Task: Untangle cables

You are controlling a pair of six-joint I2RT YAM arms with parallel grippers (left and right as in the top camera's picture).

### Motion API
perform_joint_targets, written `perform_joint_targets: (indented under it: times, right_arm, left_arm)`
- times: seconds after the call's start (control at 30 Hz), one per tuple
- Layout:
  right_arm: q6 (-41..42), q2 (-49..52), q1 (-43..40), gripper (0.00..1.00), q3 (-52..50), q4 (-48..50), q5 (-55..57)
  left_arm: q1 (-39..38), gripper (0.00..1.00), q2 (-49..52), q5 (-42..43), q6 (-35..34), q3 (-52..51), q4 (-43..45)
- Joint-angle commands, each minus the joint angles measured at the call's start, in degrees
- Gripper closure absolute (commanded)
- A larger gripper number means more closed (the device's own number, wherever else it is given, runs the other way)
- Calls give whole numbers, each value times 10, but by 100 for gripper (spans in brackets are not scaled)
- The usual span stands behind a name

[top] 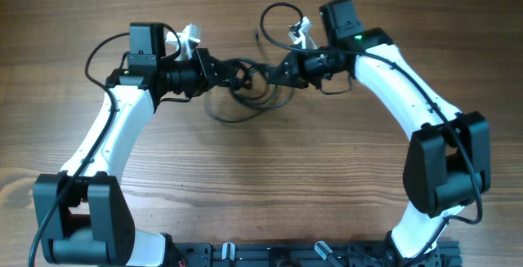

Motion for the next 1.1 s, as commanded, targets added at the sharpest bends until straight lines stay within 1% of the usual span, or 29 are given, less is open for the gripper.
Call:
perform_joint_targets:
  times: [0.0, 0.07, 0.13, 0.17, 0.2, 0.23, 0.3, 0.33, 0.37, 0.43, 0.57, 0.6, 0.73, 0.83, 0.93, 1.07]
  right_arm:
    - [-60, -27, -25, 96, -5, -18, -23]
    - [-72, -28, -25, 95, -5, -18, -27]
    - [-120, -29, -8, 95, -5, -21, -43]
    - [-151, -30, 6, 92, -5, -22, -45]
    - [-181, -31, 21, 86, -5, -24, -39]
    - [-198, -31, 35, 76, -5, -23, -26]
    - [-238, -31, 63, 68, -5, -22, 5]
    - [-265, -31, 74, 66, -5, -23, 17]
    - [-296, -31, 90, 66, -5, -27, 45]
    - [-313, -31, 107, 66, -5, -28, 81]
    - [-328, -33, 122, 67, -2, -16, 88]
    - [-328, -34, 123, 70, -2, -12, 87]
    - [-358, -52, 132, 71, -2, -7, 66]
    - [-373, -76, 142, 69, -2, 6, 71]
    - [-373, -99, 150, 65, -2, 32, 95]
    - [-387, -99, 160, 65, -3, 43, 98]
  left_arm:
    - [5, 96, -14, -61, 38, 12, -27]
    - [5, 96, -14, -64, 38, 12, -41]
    - [4, 96, -14, -50, 37, 12, -43]
    - [5, 96, -14, -29, 35, 12, -42]
    - [5, 96, -14, -11, 33, 12, -43]
    - [5, 96, -14, 18, 30, 12, -44]
    - [6, 96, -14, 45, -12, 12, -61]
    - [9, 96, -14, 69, -20, 12, -70]
    - [14, 96, -14, 103, -24, 12, -79]
    - [29, 96, -14, 169, -24, 12, -90]
    - [51, 96, -14, 256, -25, 12, -97]
    - [55, 96, -14, 276, -26, 12, -97]
    - [60, 96, -14, 286, -28, 12, -105]
    - [60, 96, -14, 286, -40, 12, -105]
    - [60, 96, -14, 288, -41, 12, -105]
    - [60, 96, -14, 320, -43, 12, -105]
